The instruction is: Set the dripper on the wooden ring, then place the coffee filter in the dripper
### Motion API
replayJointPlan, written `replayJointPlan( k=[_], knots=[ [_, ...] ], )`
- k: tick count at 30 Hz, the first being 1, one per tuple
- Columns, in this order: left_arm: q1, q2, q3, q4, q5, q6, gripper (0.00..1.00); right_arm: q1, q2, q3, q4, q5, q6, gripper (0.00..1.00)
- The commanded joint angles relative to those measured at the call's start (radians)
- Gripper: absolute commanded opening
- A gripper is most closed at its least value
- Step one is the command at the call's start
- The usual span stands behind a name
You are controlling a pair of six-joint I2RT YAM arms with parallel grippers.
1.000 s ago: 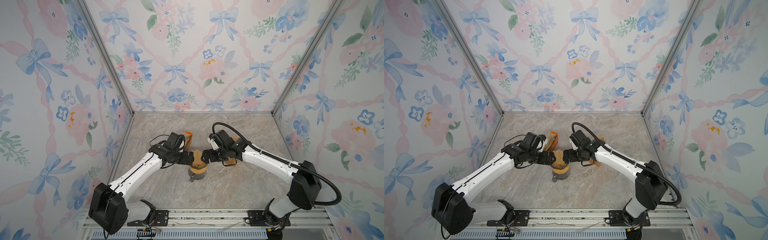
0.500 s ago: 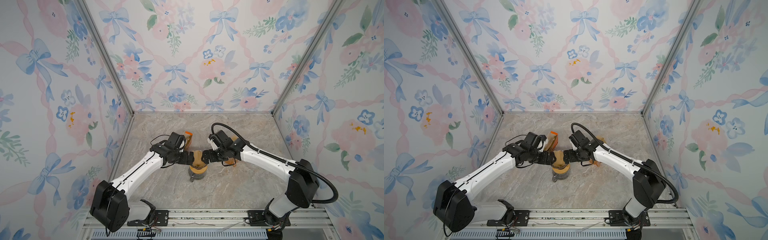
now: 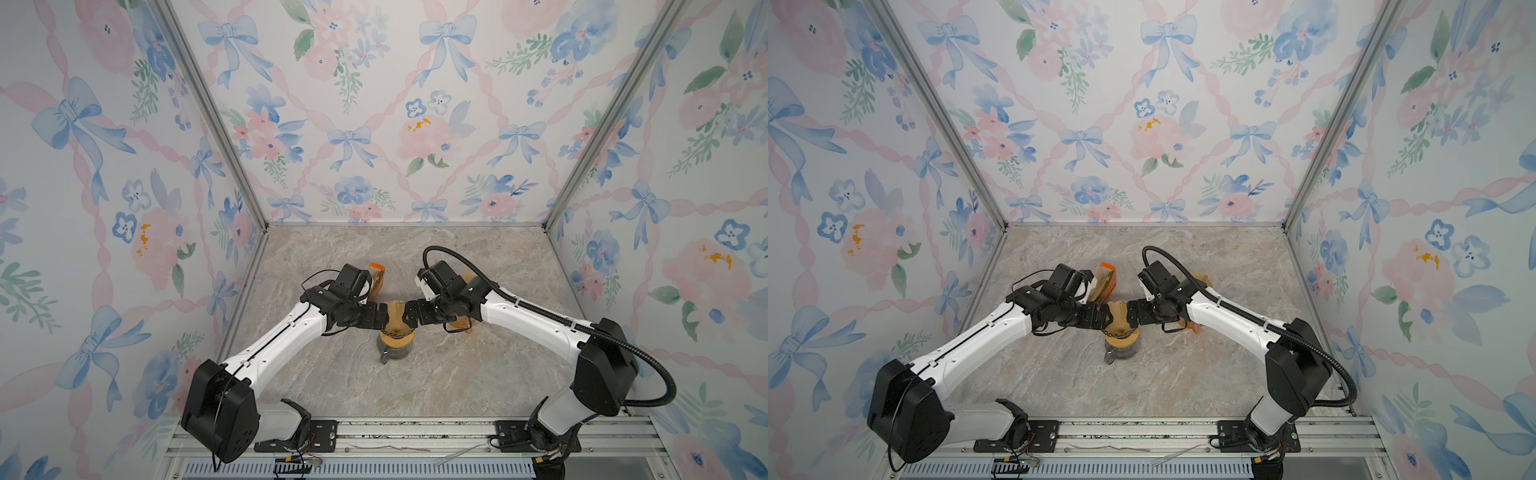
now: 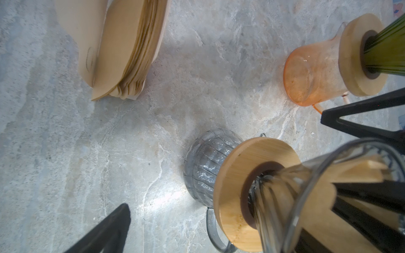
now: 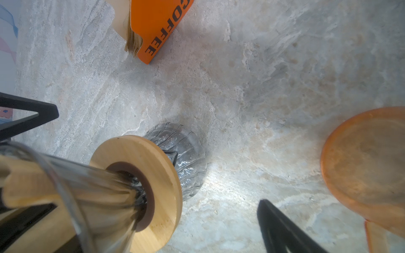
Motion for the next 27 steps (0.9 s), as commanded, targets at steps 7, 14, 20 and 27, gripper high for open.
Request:
replayJointPlan(
  k=[7,14,20,27],
  knots=[
    [0.02,0.021,0.003,-0.019,-0.004,-0.004,0.98,-0.015,-0.021,-0.042,-0.015,0.042,0.018,0.96],
    [0.021,0.021,0.004,-0.02,0.001,-0.003,0.98,-0.033,-0.078,-0.034,-0.012,0.042,0.013,0.96],
    [0.023,0.022,0.012,-0.019,0.013,-0.007,0.98,-0.035,-0.104,-0.026,-0.007,0.023,0.005,0.96],
    [0.021,0.004,0.058,-0.019,0.073,0.004,0.98,-0.036,-0.11,-0.043,0.079,-0.081,-0.002,0.96]
  ],
)
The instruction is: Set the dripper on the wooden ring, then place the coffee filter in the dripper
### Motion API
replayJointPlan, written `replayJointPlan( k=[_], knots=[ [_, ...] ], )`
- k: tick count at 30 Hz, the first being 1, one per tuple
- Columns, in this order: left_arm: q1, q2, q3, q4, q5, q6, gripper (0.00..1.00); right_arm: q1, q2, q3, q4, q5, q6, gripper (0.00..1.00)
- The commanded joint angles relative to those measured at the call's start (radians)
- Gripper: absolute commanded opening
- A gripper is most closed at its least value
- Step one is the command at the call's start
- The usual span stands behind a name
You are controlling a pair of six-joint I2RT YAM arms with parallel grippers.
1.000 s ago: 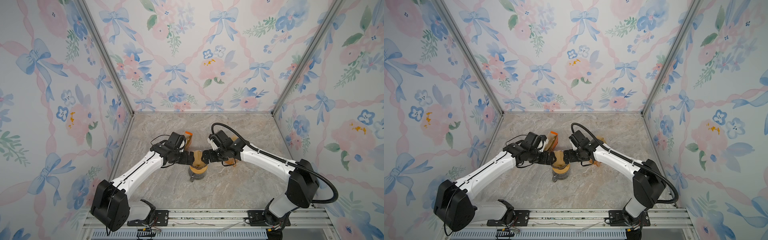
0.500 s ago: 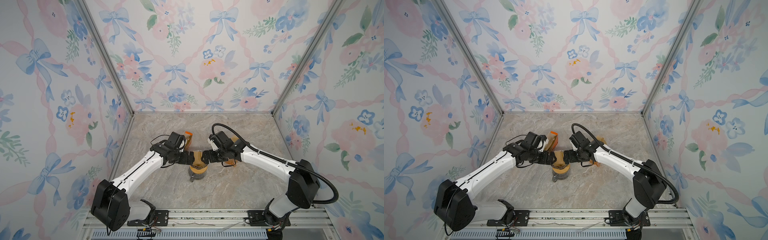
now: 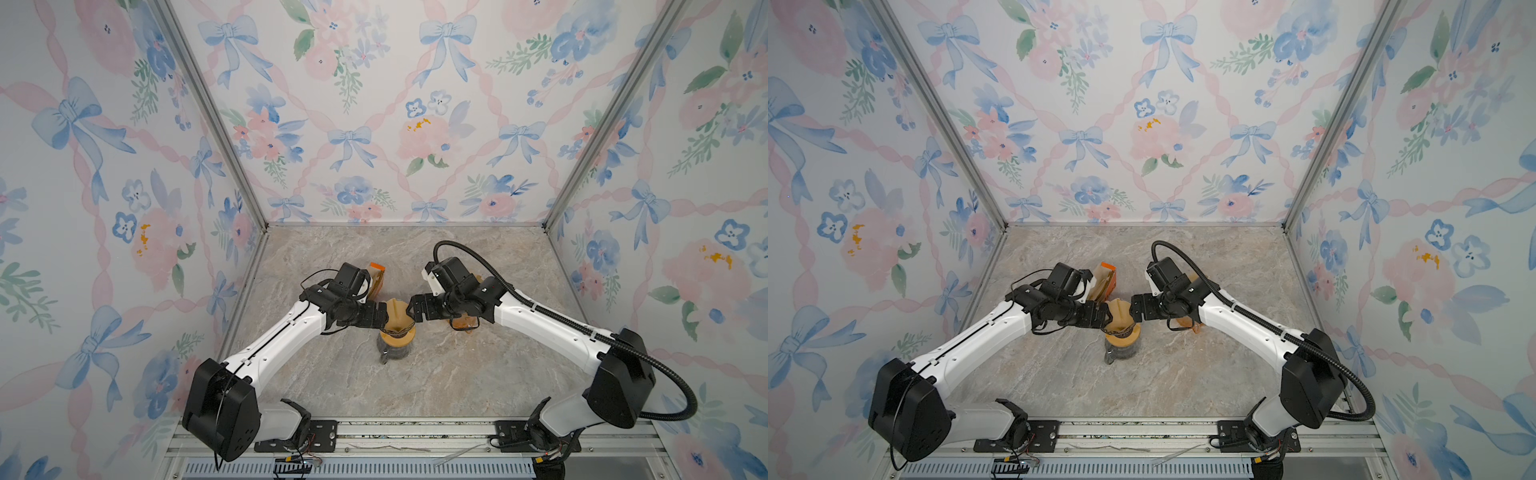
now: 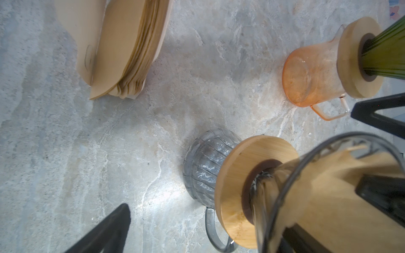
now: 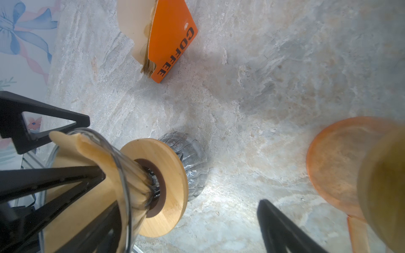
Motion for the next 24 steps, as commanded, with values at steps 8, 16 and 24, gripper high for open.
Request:
replayJointPlan(
  k=[8,16,24],
  knots=[
    [0.008,-0.027,0.061,-0.014,0.052,0.027,0.98,-0.008,0.014,0.006,0.094,-0.113,-0.011,0.96],
    [0.013,-0.01,0.033,-0.018,-0.011,0.016,0.98,-0.009,0.061,0.027,0.077,-0.087,-0.011,0.96],
    [0.011,0.0,0.023,-0.018,-0.006,0.024,0.98,-0.01,0.044,-0.026,0.082,-0.056,0.003,0.96]
  ],
)
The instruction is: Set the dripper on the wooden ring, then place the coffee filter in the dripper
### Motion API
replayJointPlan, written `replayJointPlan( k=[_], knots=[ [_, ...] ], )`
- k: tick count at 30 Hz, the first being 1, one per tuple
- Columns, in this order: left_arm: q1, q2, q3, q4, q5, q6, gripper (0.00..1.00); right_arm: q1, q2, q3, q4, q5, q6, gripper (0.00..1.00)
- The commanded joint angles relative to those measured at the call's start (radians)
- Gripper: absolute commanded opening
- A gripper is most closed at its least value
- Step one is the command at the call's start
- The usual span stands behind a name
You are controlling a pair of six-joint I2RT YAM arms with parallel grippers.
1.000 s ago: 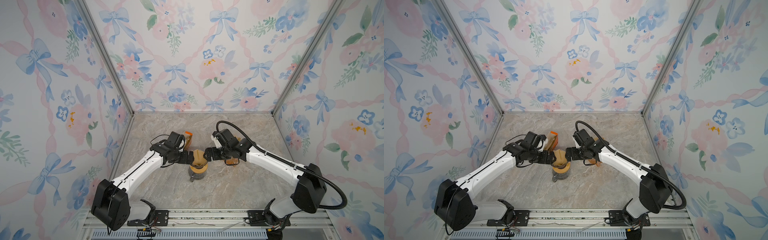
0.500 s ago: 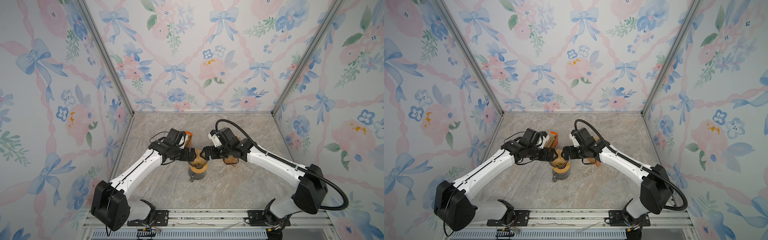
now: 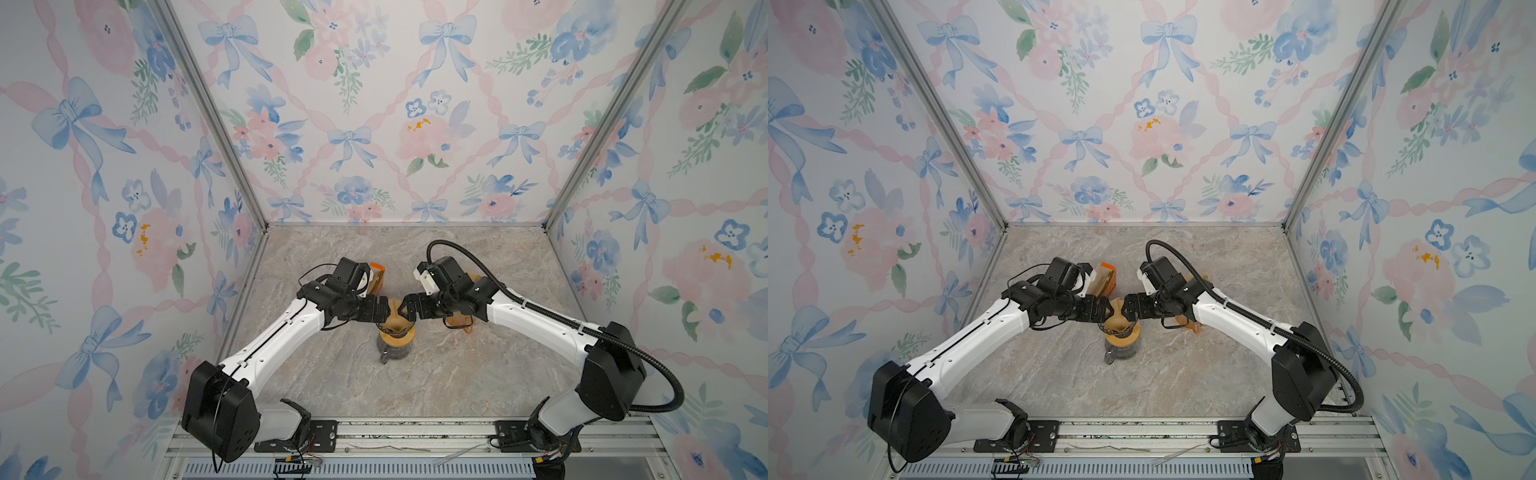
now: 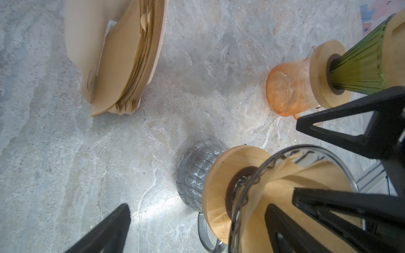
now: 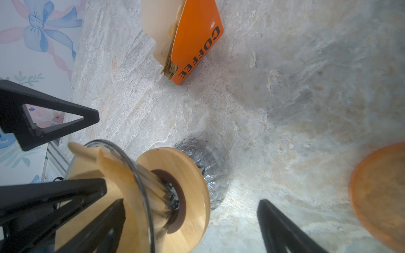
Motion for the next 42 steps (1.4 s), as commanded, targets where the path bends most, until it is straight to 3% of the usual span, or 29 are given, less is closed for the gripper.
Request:
replayJointPlan(
  k=[1,15,26,32,42],
  knots=[
    [0.006,0.003,-0.017,-0.018,-0.011,0.021,0.98,-0.01,-0.016,-0.034,0.005,0.019,0.009,0.96],
    [0.007,0.003,-0.021,-0.017,-0.026,0.022,0.98,-0.015,-0.068,-0.089,0.002,0.033,0.015,0.96],
    [0.007,0.02,-0.012,-0.018,-0.014,0.024,0.98,-0.019,-0.052,-0.044,0.054,-0.049,0.018,0.96],
    [0.005,0.025,-0.014,-0.018,-0.014,0.028,0.98,-0.034,-0.017,-0.027,0.0,0.01,0.032,0.96],
    [0.004,0.034,-0.01,-0.017,-0.01,0.031,0.98,-0.049,-0.022,-0.054,-0.005,0.015,0.031,0.96]
  ],
)
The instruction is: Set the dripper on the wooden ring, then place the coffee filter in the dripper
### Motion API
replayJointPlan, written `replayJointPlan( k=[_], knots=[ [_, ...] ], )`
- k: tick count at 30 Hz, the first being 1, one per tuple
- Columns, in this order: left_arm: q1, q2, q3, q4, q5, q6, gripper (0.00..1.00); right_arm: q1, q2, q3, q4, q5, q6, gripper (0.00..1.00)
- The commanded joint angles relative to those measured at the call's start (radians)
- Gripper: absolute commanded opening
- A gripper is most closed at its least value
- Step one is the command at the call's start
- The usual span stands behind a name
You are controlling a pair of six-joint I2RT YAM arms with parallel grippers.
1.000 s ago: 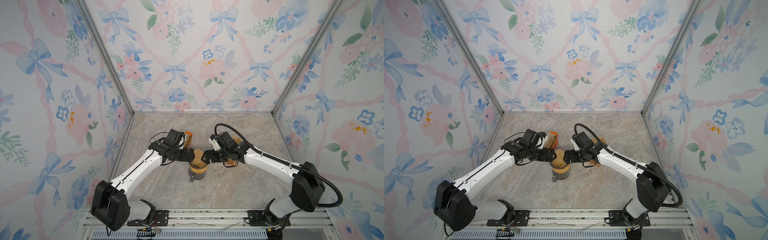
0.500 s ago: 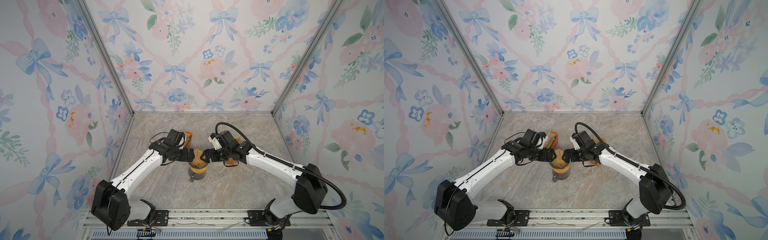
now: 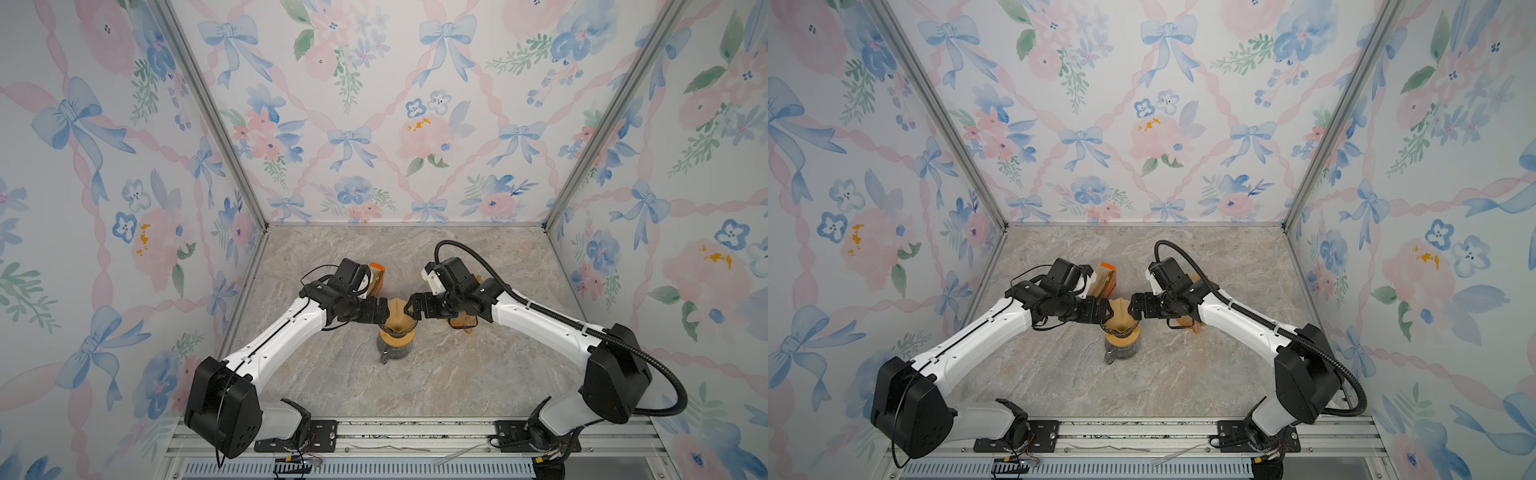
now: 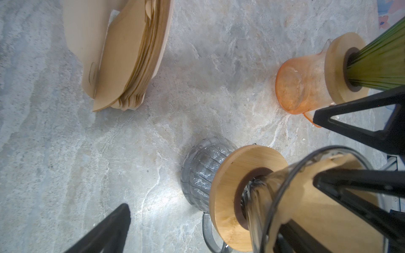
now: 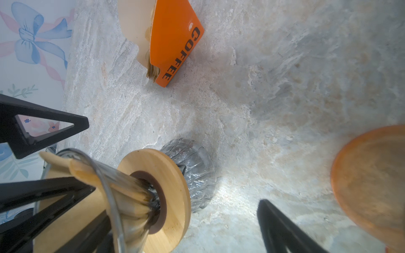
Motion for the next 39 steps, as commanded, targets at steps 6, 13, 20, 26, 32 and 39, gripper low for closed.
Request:
replayJointPlan(
  k=[6,13,20,26,32,39],
  knots=[
    [0.005,0.006,-0.001,-0.016,0.005,0.024,0.98,-0.008,-0.016,-0.003,-0.005,-0.001,0.003,0.96],
    [0.001,-0.021,0.031,-0.016,0.046,0.017,0.98,-0.008,-0.06,0.001,0.024,-0.023,-0.015,0.96],
    [0.0,-0.05,0.037,-0.016,0.062,0.021,0.98,-0.008,-0.103,-0.001,0.035,-0.028,-0.02,0.96],
    [0.0,-0.077,0.054,-0.015,0.049,0.023,0.98,-0.009,-0.144,-0.012,0.043,-0.011,-0.033,0.96],
    [0.0,-0.081,0.068,-0.011,0.023,0.027,0.98,-0.009,-0.159,-0.003,0.018,0.015,-0.058,0.96],
    [0.018,-0.119,0.077,0.071,-0.018,0.048,0.98,-0.014,-0.21,0.005,0.021,0.082,-0.089,0.96]
  ],
)
